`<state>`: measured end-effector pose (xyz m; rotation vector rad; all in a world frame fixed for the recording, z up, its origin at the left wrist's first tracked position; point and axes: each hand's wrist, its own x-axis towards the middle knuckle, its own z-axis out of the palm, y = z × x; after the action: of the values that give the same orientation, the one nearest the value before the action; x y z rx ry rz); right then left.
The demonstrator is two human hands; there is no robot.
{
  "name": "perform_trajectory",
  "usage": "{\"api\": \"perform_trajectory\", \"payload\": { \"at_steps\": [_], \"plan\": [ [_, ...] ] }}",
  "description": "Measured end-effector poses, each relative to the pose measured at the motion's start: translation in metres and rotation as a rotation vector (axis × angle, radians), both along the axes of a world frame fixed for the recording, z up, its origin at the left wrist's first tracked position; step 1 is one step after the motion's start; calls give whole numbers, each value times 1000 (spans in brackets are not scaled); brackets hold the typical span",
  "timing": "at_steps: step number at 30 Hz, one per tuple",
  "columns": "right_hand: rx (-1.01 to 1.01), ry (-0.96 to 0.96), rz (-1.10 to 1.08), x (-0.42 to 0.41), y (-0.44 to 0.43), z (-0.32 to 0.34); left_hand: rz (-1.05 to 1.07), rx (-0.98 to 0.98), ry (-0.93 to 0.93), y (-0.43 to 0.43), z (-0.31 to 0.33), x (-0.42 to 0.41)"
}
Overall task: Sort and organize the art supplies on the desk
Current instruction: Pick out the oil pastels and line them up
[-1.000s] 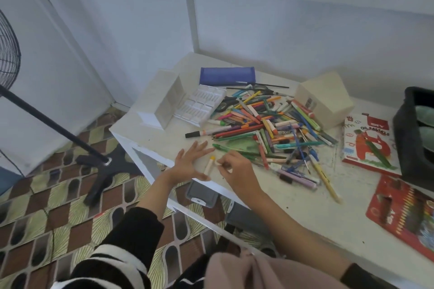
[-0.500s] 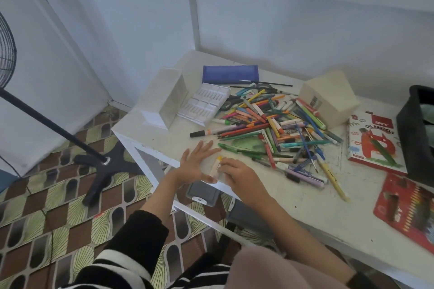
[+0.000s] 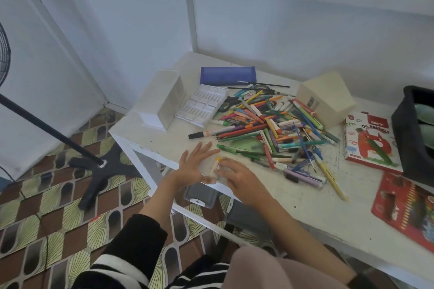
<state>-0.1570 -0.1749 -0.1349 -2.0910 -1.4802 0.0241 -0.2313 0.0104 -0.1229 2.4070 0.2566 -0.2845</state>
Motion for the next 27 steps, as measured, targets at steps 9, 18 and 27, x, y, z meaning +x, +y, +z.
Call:
{"api": "perform_trajectory", "payload": {
  "at_steps": [9,18,27],
  "plan": [
    [-8,2,3,-2,-2,-1,-6,2,4,-1,0,-1],
    [24,-61,21,-1,-3,-6,-15,-10,-16,2,-6,-1],
    [2,-110,5,1,-9,5,10,-41,-17,0,-3,-1]
  ]
}}
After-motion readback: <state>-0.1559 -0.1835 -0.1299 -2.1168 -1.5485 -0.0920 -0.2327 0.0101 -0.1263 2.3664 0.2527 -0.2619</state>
